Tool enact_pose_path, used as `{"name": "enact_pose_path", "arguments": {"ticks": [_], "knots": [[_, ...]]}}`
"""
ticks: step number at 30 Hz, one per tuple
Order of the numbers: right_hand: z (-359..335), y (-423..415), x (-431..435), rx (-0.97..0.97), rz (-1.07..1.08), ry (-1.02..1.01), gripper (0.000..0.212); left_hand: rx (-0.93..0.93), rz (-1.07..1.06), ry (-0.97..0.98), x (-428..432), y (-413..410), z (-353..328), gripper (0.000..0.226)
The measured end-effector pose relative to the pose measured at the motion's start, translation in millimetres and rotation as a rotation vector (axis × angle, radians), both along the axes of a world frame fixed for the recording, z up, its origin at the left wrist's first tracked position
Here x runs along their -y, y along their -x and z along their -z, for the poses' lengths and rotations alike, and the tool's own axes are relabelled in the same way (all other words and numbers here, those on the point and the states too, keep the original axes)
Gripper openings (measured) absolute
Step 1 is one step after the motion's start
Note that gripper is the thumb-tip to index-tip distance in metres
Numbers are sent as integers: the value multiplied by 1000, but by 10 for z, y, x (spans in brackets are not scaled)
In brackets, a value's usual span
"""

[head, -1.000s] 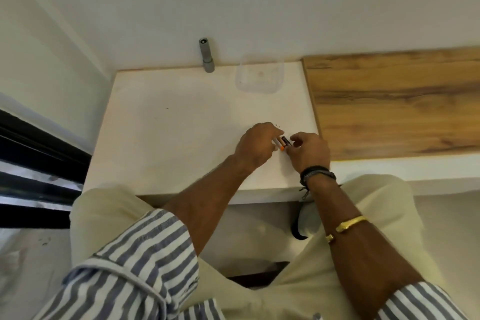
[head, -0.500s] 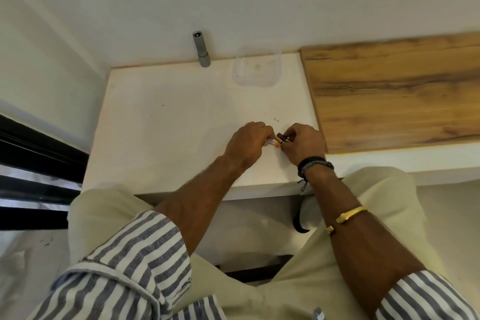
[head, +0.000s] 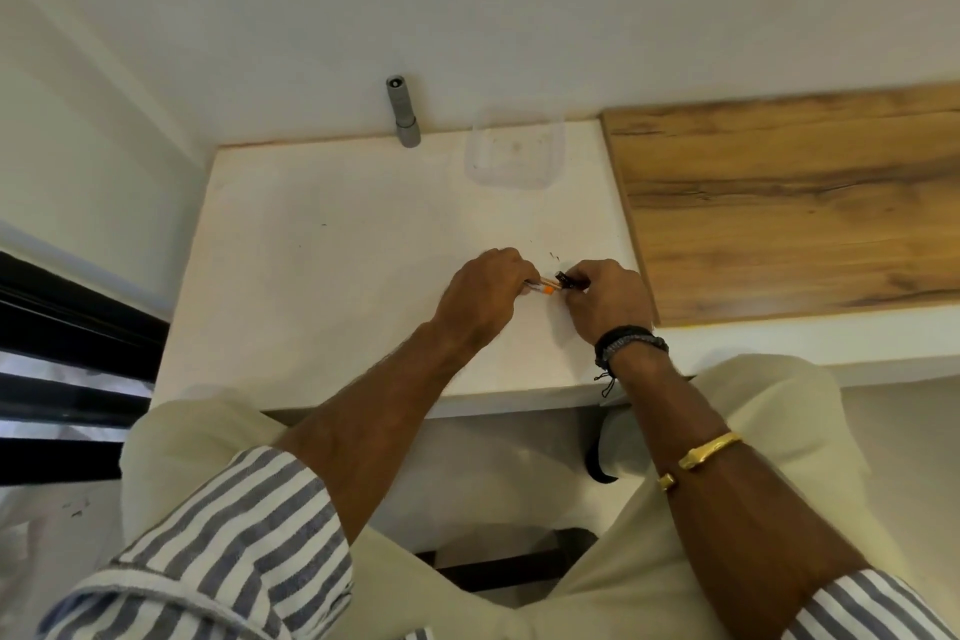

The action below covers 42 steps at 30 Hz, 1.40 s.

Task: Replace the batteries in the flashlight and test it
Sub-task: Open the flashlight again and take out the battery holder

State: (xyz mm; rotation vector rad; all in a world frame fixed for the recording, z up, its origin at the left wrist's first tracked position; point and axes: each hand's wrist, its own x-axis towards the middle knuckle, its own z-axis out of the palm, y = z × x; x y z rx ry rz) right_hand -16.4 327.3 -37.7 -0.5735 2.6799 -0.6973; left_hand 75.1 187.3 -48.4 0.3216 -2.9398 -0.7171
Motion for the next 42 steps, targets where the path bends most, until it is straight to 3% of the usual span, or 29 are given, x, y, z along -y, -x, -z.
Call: {"name": "enact_pose_path", "arguments": {"ticks": [4,9,19,23,27,31,34,38,42], "knots": [[-175,258,185,-53,19,130,14,-165,-36,47,256,143,-223,19],[-488,807,716,-162,-21,219,15,-231,-136,80,693,603,-566,20],[-440,1484,1652,-289,-232,-200,23,-9,-244,127,1250,1384,-470,19],[-325,1526,1718,-314,-277,-270,22,24,-249,132,1284,1436,-353,20],[-290,1554,1656,-254,-225,-188,29,-33,-294,50,1301,1362,-279,21],[-319,1501,1423,-233,-77,136,29,-202,-372,-69,1232,1199,-271,19],[-286,1331,1241,-197,122,304,30,-349,-560,-263,1158,1072,-244,19],[-169,1122,1164,-33,286,283,42,-325,-832,-435,1063,999,-181,25],[-146,1065,1184,14,290,308,39,-318,-895,-575,964,1014,-130,25]]}}
